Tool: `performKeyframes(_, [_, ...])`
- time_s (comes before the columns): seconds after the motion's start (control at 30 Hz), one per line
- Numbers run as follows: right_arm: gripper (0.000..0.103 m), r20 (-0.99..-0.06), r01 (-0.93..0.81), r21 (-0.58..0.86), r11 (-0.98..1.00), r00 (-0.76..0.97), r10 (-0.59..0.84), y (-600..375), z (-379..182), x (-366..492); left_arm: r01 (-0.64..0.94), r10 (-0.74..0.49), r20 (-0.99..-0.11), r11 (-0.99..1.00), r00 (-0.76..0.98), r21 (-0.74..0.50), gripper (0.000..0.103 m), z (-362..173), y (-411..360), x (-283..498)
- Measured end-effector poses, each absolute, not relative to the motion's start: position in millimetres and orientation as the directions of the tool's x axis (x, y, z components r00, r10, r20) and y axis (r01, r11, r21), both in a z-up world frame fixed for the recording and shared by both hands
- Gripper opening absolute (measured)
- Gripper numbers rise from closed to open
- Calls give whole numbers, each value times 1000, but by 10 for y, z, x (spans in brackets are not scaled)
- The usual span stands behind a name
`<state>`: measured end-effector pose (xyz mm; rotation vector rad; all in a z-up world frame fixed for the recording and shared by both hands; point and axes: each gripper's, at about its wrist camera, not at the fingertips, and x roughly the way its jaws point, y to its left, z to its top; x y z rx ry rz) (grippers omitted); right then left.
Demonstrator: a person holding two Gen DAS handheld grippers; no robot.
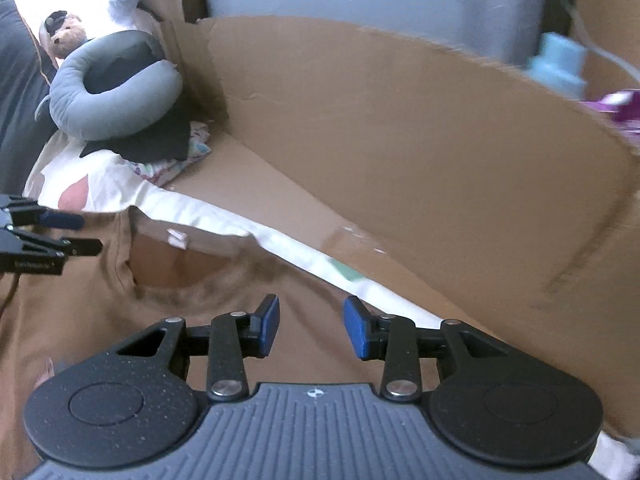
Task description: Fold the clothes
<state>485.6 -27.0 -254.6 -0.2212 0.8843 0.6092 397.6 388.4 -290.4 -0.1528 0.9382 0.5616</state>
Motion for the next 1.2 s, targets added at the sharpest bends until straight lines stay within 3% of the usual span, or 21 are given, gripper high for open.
performKeyframes(0.37, [43,-771,-435,26,900,565,295,-1482,-2056,4568,-529,370,-803,845,467,81,63,-2566,3439,3891])
performKeyframes(0.43, [44,-772,-405,33,914,570,281,-1665,-2056,4499,-540,363,-809,839,463,67,69,-2531,3383,3849])
performKeyframes(0.7, [45,-798,-252,87,964,562,219,-2217,-2408,4267,-571,352,-819,820,453,36,71,-2454,3132,3688])
performKeyframes(0.93, [57,-829,-110,195,975,512,224,-2373,-2925,4118,-603,332,-836,798,436,2,71,-2679,3014,3558])
performKeyframes(1.2, [59,-870,-25,233,972,442,220,-2334,-3327,4074,-665,291,-865,744,409,-64,71,-2998,2933,3345])
